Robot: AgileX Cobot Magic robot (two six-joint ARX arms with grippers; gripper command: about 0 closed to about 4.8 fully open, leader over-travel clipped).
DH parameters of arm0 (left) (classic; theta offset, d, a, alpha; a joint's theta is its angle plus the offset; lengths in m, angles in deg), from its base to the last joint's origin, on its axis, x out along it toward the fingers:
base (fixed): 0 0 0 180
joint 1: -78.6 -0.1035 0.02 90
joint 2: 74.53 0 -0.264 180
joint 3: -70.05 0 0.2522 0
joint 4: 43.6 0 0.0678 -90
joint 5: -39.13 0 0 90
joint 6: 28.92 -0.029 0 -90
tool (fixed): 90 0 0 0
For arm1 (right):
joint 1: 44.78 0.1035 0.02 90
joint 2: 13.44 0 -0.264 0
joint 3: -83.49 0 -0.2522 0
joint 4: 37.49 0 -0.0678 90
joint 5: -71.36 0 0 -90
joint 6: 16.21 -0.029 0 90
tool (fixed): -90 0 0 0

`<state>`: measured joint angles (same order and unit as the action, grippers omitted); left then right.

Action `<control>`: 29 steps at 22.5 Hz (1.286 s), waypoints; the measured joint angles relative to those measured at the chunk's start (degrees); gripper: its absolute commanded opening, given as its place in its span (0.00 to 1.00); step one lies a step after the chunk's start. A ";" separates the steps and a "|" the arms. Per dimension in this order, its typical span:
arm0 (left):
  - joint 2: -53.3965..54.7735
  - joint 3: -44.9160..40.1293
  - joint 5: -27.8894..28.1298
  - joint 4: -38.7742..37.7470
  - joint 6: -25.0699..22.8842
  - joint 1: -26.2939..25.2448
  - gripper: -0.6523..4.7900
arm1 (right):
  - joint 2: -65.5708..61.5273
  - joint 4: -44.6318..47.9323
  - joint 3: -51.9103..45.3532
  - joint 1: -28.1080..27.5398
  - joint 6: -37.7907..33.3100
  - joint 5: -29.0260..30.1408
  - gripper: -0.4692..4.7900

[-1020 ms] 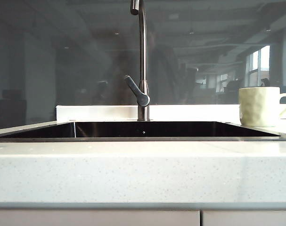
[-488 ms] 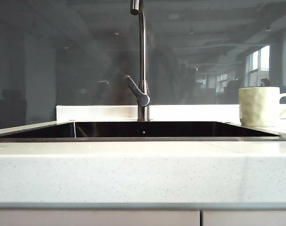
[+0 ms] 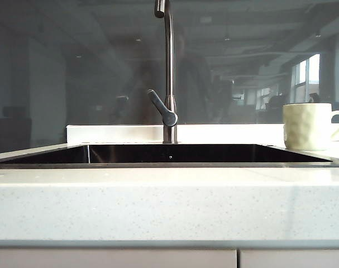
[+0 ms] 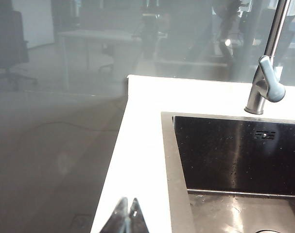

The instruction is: Pick up the mug next to the sink, go to the faucet to get some water, pour the water into the sink, and finally put the mug back to its place.

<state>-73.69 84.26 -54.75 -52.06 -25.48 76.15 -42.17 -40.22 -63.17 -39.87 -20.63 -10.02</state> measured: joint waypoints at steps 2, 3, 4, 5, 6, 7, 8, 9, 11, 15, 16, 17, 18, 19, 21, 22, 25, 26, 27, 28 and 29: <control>0.00 0.00 0.00 -0.02 0.02 -0.02 0.11 | 0.04 -0.02 0.00 0.00 0.00 0.02 0.09; 0.00 0.00 0.00 -0.02 0.02 0.00 0.11 | 0.04 -0.02 0.00 0.00 0.00 0.02 0.09; 0.00 0.00 0.00 -0.02 0.00 0.00 0.11 | 0.04 -0.02 0.00 0.00 0.00 0.02 0.09; 0.00 0.00 0.00 -0.02 0.02 0.00 0.11 | 0.04 -0.02 0.00 0.00 -0.02 0.02 0.09; 0.00 0.00 0.00 -0.02 0.02 0.00 0.11 | 0.04 -0.02 0.00 0.00 0.00 0.02 0.09; 0.00 0.00 0.00 -0.02 0.02 0.00 0.11 | 0.04 -0.02 0.00 0.00 0.00 0.02 0.09; 0.00 0.00 0.00 -0.02 0.02 0.00 0.11 | 0.04 -0.02 0.00 0.00 0.00 0.02 0.09; 0.00 0.00 0.00 -0.02 0.02 0.00 0.11 | 0.04 -0.02 0.00 0.00 0.00 0.02 0.09; 0.00 0.00 0.00 -0.02 0.02 -0.02 0.11 | 0.04 -0.02 0.00 0.00 0.00 0.02 0.09; 0.00 0.00 0.00 -0.02 0.00 0.00 0.11 | 0.04 -0.02 0.00 0.00 0.00 0.02 0.09; 0.00 0.00 0.00 -0.02 0.00 -0.02 0.11 | 0.04 0.00 0.00 0.00 0.28 0.02 0.09; 0.00 0.00 0.00 -0.02 0.02 0.00 0.11 | 0.04 0.00 0.00 0.00 0.87 0.02 0.09; 0.00 0.00 0.00 -0.02 0.02 0.00 0.11 | 0.04 -0.02 -0.02 0.00 1.27 0.02 0.09; 0.00 0.00 0.00 -0.02 0.00 0.00 0.11 | 0.48 0.09 -0.28 0.00 1.36 0.00 0.09; 0.00 0.00 0.02 -0.13 0.02 -0.02 0.11 | 4.42 0.22 -3.28 0.00 1.49 0.33 0.09; 0.00 0.00 -0.02 -0.13 0.00 0.00 0.11 | 6.38 0.59 -5.29 0.00 1.49 -0.11 0.09; 0.00 0.00 0.00 -0.22 0.02 -0.02 0.11 | 13.07 1.07 -11.87 0.00 1.49 -3.54 0.09; 0.00 0.00 0.02 -0.37 0.02 -0.02 0.11 | 14.75 1.05 -13.16 -0.04 1.49 -3.87 0.09; 0.00 0.00 0.00 -0.46 0.02 -0.02 0.11 | 15.93 1.05 -13.97 -0.04 1.49 -4.22 0.09; 0.00 0.00 0.02 -0.52 0.02 -0.02 0.11 | 18.78 1.05 -15.41 -0.04 1.49 -5.66 0.09; 0.00 0.00 0.02 -0.55 0.02 -0.02 0.11 | 20.57 1.09 -16.22 -0.04 1.49 -6.56 0.09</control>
<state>-73.69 84.26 -54.73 -52.60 -25.46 76.12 -21.61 -39.13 -79.39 -39.91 -19.15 -16.58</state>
